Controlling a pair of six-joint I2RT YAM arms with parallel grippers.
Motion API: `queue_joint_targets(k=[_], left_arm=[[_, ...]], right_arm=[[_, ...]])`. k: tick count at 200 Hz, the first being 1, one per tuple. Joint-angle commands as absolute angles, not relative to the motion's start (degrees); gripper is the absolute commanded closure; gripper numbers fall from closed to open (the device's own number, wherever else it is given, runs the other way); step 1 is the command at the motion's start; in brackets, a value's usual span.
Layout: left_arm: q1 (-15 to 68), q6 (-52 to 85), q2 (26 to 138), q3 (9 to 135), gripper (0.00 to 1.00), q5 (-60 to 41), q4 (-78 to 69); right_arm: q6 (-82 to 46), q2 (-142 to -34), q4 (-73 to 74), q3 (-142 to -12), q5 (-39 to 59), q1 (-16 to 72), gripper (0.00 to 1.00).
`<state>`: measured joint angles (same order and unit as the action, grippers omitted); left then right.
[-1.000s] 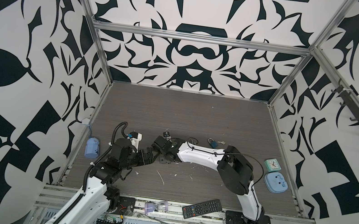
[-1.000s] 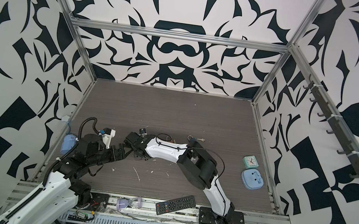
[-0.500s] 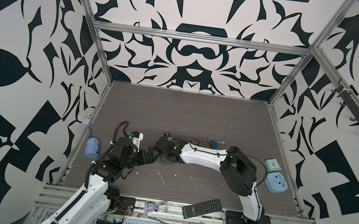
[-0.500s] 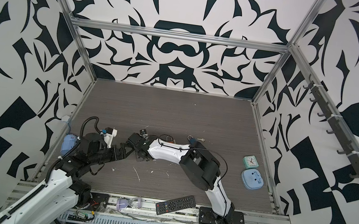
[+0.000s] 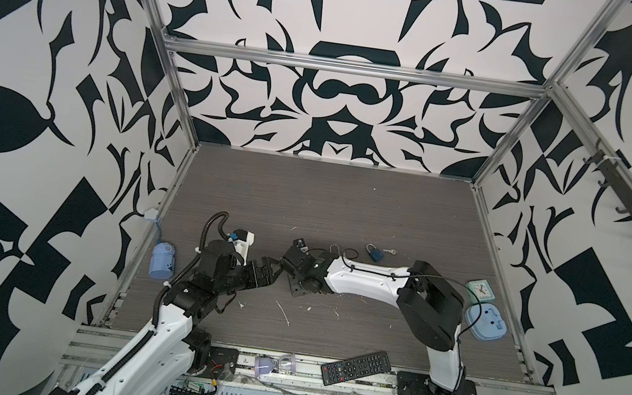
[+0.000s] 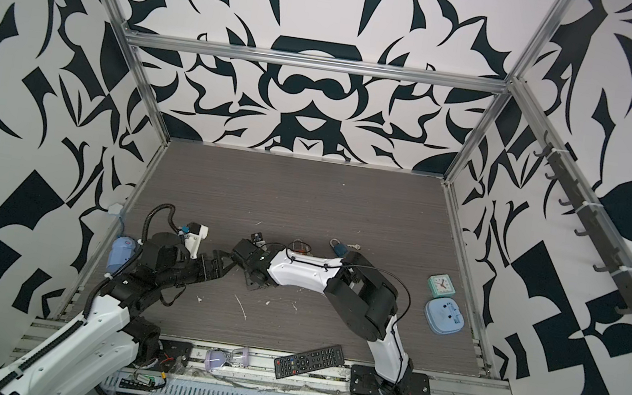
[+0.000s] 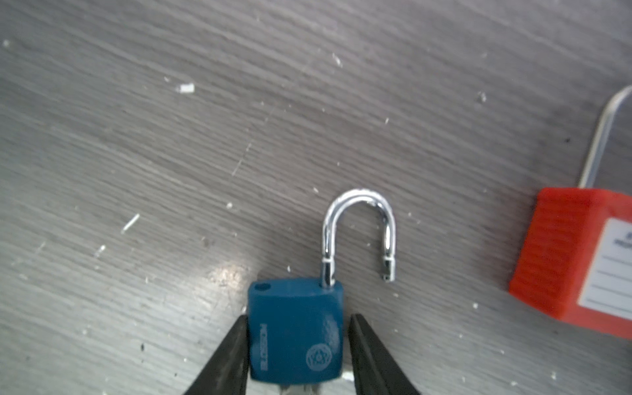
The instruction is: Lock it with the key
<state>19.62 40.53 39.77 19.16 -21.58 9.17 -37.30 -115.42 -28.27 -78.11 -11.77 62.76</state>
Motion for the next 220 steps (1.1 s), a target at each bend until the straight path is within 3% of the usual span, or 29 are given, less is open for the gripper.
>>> queue_joint_targets(k=[1, 220], left_arm=[[19.51, 41.06, 40.24, 19.61, 0.01, -22.49, 6.48], [19.51, 44.38, 43.38, 19.95, 0.01, -23.91, 3.49]], right_arm=[[-36.04, -113.91, -28.75, -76.91, -9.05, 62.83, 0.49], [-34.59, -114.10, -26.31, -76.86, -9.48, 61.87, 0.49]])
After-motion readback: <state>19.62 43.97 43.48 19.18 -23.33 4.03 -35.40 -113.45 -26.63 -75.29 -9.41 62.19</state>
